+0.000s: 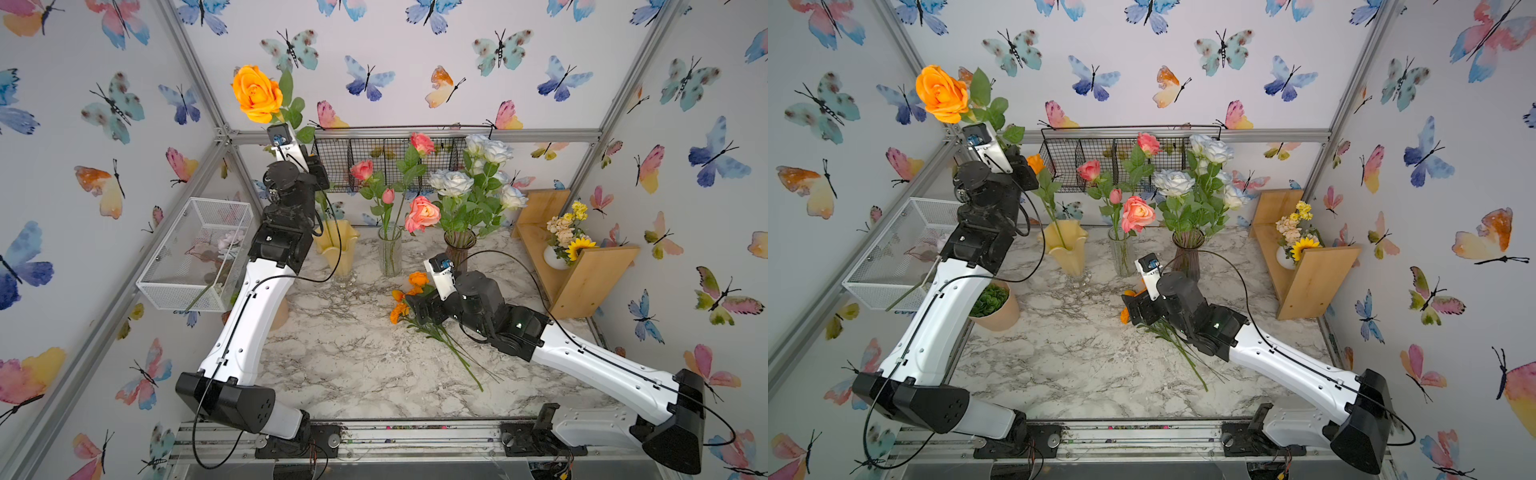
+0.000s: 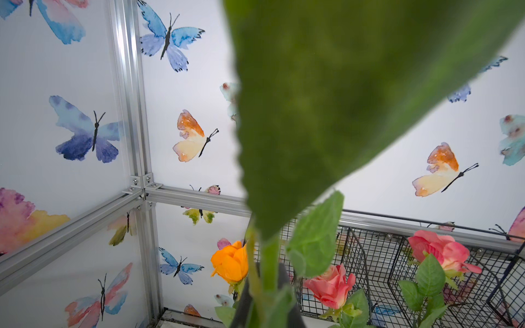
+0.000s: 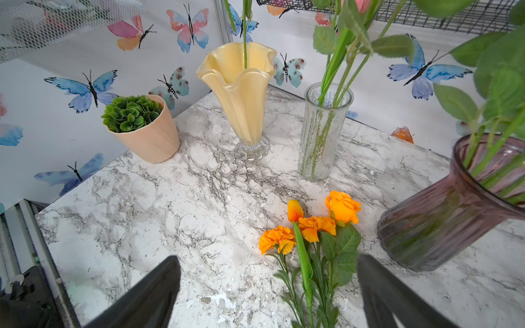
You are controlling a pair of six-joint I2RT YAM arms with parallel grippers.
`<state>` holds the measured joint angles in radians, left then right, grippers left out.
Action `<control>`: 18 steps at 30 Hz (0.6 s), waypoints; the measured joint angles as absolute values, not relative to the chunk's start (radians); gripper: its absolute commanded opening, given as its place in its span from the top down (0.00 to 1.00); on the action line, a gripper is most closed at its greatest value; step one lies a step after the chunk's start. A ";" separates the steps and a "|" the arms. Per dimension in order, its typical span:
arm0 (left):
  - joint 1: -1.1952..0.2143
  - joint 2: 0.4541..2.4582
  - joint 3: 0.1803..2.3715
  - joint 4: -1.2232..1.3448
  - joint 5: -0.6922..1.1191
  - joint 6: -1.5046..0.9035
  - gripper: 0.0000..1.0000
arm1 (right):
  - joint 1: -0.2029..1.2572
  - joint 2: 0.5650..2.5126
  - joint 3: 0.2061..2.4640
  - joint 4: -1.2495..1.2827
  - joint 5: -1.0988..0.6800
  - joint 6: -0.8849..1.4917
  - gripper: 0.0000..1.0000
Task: Arrange the flowers in different vases according to their colors
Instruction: Insert the flower into the vase.
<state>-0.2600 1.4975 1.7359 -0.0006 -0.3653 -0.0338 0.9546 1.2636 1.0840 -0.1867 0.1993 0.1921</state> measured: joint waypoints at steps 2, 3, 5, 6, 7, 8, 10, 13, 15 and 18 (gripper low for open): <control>-0.255 1.499 1.682 0.011 -0.363 -0.038 1.00 | 0.936 1.274 1.075 -0.184 0.196 0.195 0.02; -0.254 1.499 1.657 0.016 -0.363 -0.041 1.00 | 0.927 1.276 1.071 -0.183 0.194 0.198 0.02; -0.247 1.502 1.601 0.023 -0.361 -0.056 1.00 | 0.907 1.277 1.062 -0.184 0.185 0.202 0.01; -0.242 1.506 1.580 0.024 -0.359 -0.066 1.00 | 0.901 1.277 1.061 -0.184 0.183 0.202 0.02; -0.237 1.512 1.558 0.023 -0.353 -0.077 0.98 | 0.894 1.277 1.061 -0.185 0.181 0.203 0.02; -0.233 1.520 1.542 0.020 -0.344 -0.093 0.87 | 0.888 1.277 1.061 -0.184 0.179 0.204 0.02; -0.226 1.538 1.531 0.010 -0.331 -0.119 0.48 | 0.881 1.277 1.061 -0.185 0.178 0.206 0.02; -0.221 1.575 1.547 -0.024 -0.299 -0.148 0.03 | 0.880 1.277 1.061 -0.187 0.175 0.210 0.02; -0.219 1.604 1.579 -0.055 -0.278 -0.163 0.01 | 0.880 1.277 1.061 -0.191 0.173 0.213 0.01; -0.218 1.639 1.636 -0.109 -0.252 -0.187 0.01 | 0.880 1.278 1.061 -0.201 0.168 0.217 0.02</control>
